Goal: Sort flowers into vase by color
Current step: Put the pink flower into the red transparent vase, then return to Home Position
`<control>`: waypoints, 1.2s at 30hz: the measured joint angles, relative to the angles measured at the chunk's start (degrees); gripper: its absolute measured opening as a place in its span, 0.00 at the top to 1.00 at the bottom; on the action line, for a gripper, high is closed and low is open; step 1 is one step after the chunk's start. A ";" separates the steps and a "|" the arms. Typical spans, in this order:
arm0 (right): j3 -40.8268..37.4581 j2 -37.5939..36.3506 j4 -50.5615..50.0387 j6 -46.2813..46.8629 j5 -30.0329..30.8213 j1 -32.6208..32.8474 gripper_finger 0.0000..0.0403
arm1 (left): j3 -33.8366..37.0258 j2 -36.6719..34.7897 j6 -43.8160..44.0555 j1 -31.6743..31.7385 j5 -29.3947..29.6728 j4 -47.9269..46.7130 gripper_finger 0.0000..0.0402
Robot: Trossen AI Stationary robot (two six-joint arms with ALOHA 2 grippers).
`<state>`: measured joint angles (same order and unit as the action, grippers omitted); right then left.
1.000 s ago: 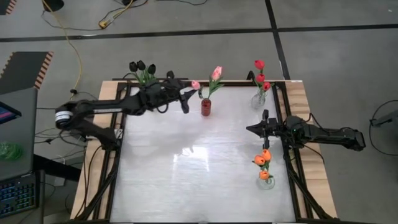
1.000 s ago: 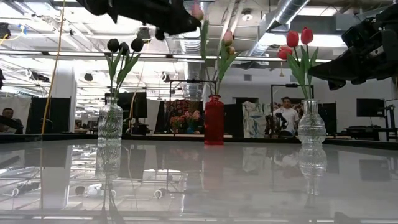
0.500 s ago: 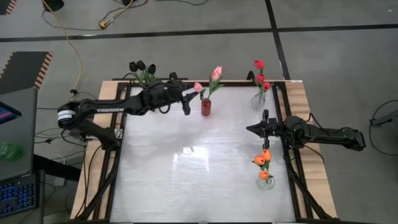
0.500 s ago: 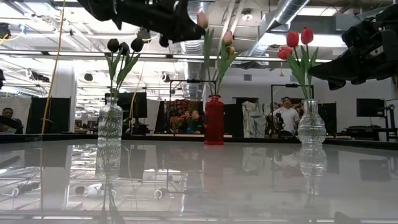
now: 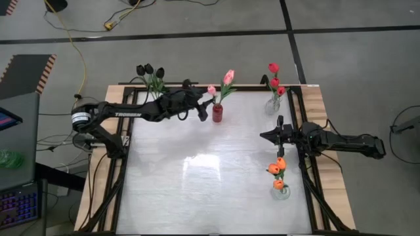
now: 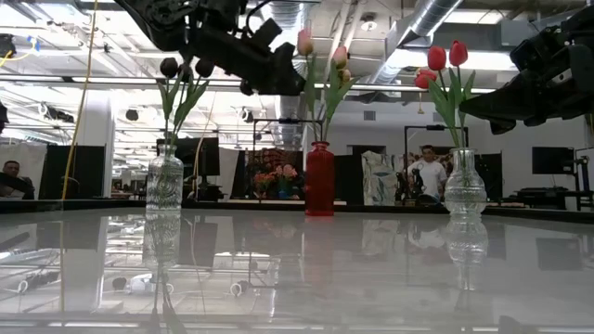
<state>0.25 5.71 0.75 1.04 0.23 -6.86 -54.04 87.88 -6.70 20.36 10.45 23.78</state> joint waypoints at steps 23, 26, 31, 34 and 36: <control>0.00 -0.02 0.00 0.02 0.04 0.00 0.92 | 2.59 -30.84 3.30 -6.95 0.73 -37.26 0.64; 0.00 -0.02 0.00 0.02 0.04 0.01 0.92 | 7.29 -37.19 2.87 -9.34 -0.13 -36.34 0.78; 0.00 -0.02 0.00 0.04 0.02 -0.01 0.92 | 17.13 -49.38 4.16 -11.20 -0.09 -35.07 0.97; 0.01 -0.01 0.00 0.04 0.04 -0.01 0.92 | 23.71 -56.76 6.09 -11.37 -1.03 -32.42 0.98; 0.01 0.00 -0.01 0.04 0.02 -0.01 0.92 | 27.96 -61.62 6.43 -11.37 -2.39 -30.86 0.97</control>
<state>0.26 5.72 0.74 1.08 0.25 -6.86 -26.08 26.26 -0.27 8.99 8.06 -7.08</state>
